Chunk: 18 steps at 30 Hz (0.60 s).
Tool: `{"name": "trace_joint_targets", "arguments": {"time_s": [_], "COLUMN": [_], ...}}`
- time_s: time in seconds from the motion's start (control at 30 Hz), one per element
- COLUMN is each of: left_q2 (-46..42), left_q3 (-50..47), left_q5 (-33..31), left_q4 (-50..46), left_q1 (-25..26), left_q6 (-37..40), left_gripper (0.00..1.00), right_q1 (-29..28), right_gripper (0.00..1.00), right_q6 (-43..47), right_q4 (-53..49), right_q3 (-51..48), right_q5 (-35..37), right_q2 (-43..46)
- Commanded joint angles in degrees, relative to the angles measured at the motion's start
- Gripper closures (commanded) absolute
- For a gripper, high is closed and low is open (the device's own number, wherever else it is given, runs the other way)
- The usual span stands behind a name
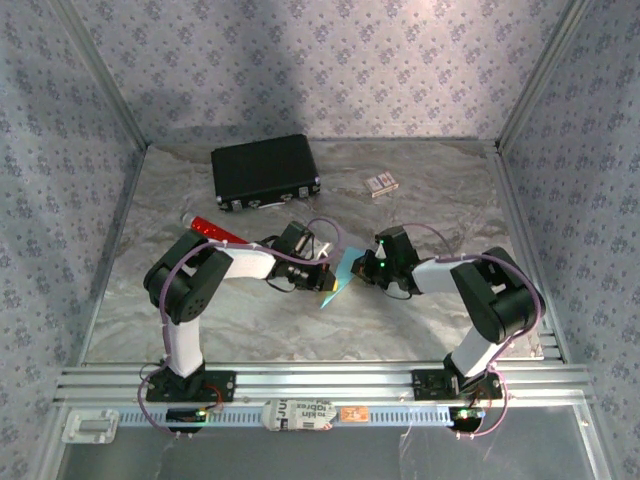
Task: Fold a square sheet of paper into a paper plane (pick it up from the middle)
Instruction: Fold the wing for the fifth time at the center of the table.
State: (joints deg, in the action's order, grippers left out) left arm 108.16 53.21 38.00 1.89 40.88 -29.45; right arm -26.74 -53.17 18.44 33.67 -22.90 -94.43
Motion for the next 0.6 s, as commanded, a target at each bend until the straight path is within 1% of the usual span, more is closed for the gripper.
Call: {"name": "trace_joint_targets", "arguments": {"time_s": [0.0,0.23,0.57], "left_q2": [-1.72,-5.19,-1.12], "left_q3": [-0.63,2.66,8.40], "left_q5": [1.81,1.22,2.15], "left_q4": [-8.57,-8.59,-9.10], "left_q1": [0.76,0.94,3.38], "left_q6": [-1.73,-4.35,-4.67], "left_gripper": [0.96,0.93,0.93], "right_q1": [0.76,0.52,0.54], "right_gripper": [0.99,0.99,0.99], "right_q6": [-0.04,0.21,0.04], "right_q4": [-1.15,-1.50,-1.56], "right_q3": [-1.02,-0.94,-0.92], "right_q5": [1.89,1.98,2.24], "right_q2": [-1.23,-1.31,-1.28]}}
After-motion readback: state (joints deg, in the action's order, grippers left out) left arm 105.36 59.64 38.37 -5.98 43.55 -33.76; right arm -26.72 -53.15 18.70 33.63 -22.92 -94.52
